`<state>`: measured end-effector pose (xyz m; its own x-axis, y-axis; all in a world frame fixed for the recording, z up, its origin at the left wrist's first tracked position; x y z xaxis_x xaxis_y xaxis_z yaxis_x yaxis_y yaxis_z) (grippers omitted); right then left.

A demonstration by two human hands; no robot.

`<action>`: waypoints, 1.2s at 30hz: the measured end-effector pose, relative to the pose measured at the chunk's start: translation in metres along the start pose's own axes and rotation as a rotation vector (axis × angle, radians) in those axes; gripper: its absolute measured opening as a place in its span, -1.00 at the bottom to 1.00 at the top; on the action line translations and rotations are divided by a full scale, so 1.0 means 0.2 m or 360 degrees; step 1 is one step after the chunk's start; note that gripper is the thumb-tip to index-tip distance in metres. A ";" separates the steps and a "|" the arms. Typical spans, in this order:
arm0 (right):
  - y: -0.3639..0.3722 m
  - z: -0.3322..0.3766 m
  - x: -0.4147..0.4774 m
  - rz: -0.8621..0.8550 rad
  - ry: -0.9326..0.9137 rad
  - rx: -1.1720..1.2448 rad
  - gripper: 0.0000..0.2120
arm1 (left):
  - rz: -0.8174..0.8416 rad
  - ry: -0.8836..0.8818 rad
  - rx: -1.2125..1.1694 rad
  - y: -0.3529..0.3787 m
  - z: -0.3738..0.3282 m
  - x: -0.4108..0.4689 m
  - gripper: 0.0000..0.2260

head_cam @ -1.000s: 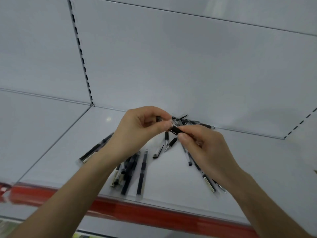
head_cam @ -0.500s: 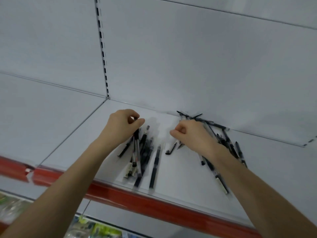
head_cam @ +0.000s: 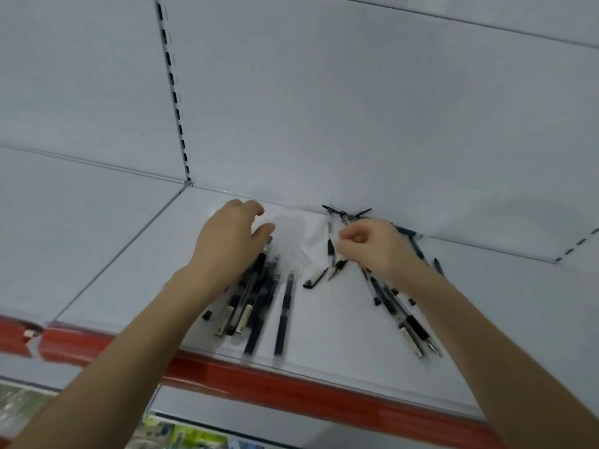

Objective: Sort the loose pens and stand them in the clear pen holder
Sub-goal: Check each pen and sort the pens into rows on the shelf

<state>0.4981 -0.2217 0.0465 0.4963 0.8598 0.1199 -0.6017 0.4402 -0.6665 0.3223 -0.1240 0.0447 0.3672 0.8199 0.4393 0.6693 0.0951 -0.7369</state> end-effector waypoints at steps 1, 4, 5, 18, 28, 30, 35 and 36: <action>-0.05 -0.03 -0.02 -0.0043 0.0014 0.0070 -0.94 | 0.0018 0.0061 -0.0045 0.01 -0.06 -0.02 -0.72; -0.20 -0.13 -0.11 -0.0129 0.0140 0.0193 -0.90 | 0.0253 0.0354 -0.0213 0.08 -0.29 -0.11 -0.83; -0.25 -0.16 -0.15 -0.0161 0.0195 0.0267 -0.92 | 0.0383 0.0491 -0.0278 0.12 -0.38 -0.16 -0.85; -0.50 -0.41 -0.42 -0.0480 0.0426 0.0470 -0.96 | 0.0823 0.0944 -0.0062 0.41 -0.79 -0.42 -0.77; -0.41 -0.35 -0.37 -0.0356 0.0323 0.0461 -0.96 | 0.0854 0.0579 0.0321 0.37 -0.61 -0.37 -0.76; -0.39 -0.32 -0.35 -0.0322 0.0283 0.0470 -0.95 | 0.0820 0.0481 0.0314 0.36 -0.57 -0.35 -0.84; -0.36 -0.28 -0.32 -0.0271 0.0200 0.0536 -0.97 | 0.0689 0.0345 0.0207 0.29 -0.47 -0.31 -0.84; -0.36 -0.27 -0.31 -0.0264 0.0185 0.0559 -0.97 | 0.0681 0.0348 0.0175 0.28 -0.46 -0.31 -0.86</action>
<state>0.5439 -0.3209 0.0480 0.6601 0.7434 0.1075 -0.6745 0.6496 -0.3507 0.3958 -0.2213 0.0238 0.7294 0.6616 0.1742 0.3608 -0.1557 -0.9196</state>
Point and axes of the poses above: each hand's wrist, its own x-axis towards the middle knuckle, its own y-axis out of the palm, z = x × y, the point moved 6 cm from there along x, towards the middle knuckle, and after that the axes turned 8 degrees about -z, right-handed, at the moved point
